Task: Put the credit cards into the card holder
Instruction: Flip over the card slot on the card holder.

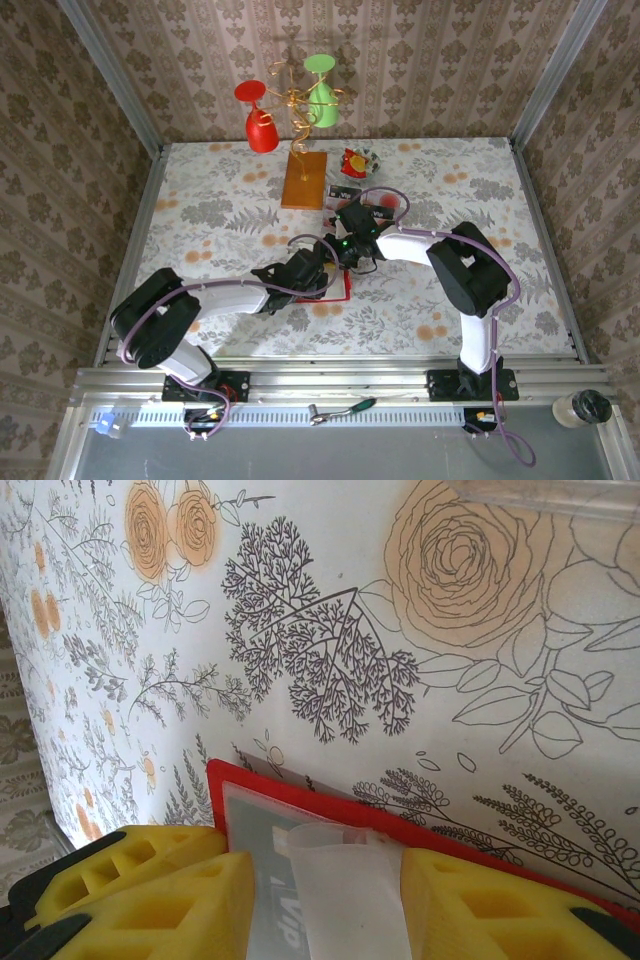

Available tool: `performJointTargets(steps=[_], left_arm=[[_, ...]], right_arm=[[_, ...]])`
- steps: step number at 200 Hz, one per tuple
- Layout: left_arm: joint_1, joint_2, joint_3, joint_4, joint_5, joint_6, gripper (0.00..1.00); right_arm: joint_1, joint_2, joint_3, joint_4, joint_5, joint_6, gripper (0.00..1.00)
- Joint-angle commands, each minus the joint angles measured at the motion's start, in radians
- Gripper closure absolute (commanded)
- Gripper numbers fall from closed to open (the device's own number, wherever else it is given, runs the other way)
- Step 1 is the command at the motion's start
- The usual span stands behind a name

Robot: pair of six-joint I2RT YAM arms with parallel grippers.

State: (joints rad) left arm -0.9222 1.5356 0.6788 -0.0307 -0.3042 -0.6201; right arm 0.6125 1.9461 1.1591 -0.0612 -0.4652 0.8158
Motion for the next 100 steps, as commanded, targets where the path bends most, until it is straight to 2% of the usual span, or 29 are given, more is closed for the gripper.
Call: performJointTargets(steps=[1,60,100], left_arm=[[0.005,-0.034,-0.024,-0.013,-0.016,0.009,0.17],[0.022,-0.208,-0.091,0.036,-0.016,0.027,0.13],[0.076,-0.350,-0.117,0.001,-0.025,0.024,0.12]], right_arm=[[0.003,-0.006,-0.001,-0.001,-0.026,0.013,0.56],[0.007,-0.037,-0.019,0.045,-0.046,0.059,0.56],[0.022,-0.059,-0.012,0.045,-0.047,0.076,0.56]])
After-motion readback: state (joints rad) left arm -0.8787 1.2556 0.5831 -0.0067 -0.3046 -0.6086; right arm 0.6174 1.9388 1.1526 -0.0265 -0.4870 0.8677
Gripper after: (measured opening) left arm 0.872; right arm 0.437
